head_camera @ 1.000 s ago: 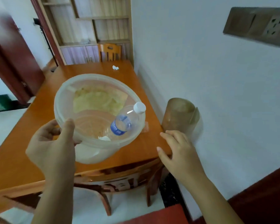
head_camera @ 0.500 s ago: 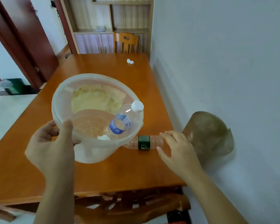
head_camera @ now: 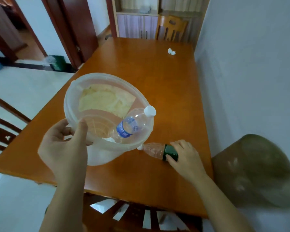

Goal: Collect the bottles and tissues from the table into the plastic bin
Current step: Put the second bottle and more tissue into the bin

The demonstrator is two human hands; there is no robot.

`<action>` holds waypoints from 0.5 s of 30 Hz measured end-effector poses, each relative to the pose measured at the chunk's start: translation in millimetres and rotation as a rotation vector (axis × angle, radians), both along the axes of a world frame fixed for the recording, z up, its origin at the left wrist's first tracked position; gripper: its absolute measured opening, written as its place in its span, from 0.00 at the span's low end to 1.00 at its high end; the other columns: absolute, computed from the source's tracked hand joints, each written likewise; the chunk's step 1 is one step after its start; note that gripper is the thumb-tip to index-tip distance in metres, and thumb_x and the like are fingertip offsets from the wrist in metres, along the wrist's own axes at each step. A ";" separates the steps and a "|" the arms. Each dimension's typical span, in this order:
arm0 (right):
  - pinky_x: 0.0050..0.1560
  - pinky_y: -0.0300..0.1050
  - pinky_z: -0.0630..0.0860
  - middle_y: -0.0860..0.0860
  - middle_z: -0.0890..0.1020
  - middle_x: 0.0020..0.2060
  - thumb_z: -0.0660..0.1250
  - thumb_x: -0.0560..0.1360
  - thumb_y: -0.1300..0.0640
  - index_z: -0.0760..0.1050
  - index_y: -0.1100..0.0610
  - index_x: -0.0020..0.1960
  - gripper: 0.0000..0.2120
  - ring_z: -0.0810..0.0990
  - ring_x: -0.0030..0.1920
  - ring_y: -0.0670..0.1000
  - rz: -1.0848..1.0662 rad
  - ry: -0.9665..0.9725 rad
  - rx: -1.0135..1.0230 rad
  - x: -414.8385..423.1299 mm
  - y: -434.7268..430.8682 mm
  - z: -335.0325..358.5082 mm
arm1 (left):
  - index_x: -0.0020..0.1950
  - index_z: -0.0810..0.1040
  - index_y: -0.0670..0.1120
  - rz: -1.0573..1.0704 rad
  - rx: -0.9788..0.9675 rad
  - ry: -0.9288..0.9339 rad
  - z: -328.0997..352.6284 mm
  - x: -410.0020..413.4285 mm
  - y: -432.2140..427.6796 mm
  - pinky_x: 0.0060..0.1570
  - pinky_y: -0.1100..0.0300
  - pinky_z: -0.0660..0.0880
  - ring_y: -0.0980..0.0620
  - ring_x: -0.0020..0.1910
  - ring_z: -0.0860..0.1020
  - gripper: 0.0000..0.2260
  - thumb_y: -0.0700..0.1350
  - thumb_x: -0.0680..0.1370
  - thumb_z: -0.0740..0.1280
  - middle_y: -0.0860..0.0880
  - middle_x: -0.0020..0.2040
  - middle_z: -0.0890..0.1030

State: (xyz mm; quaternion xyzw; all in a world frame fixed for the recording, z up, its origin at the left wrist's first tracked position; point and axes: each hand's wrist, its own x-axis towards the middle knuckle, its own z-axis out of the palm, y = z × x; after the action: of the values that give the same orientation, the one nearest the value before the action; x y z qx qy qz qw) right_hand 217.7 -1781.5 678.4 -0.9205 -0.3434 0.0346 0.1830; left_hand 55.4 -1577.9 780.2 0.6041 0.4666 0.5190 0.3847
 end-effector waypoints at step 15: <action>0.57 0.51 0.69 0.54 0.73 0.58 0.67 0.70 0.48 0.68 0.53 0.64 0.24 0.70 0.59 0.54 0.139 0.124 -0.100 39.1 33.7 -57.5 | 0.56 0.81 0.47 0.124 -0.025 0.082 -6.6 0.0 -16.7 0.33 0.59 0.81 0.61 0.30 0.80 0.17 0.54 0.71 0.71 0.57 0.37 0.79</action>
State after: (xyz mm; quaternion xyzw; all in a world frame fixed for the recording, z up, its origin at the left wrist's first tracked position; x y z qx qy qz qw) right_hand 256.8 -1747.7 620.9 -0.8986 -0.3922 0.1212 0.1551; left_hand 55.5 -1594.6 773.5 0.5898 0.5252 0.5107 0.3399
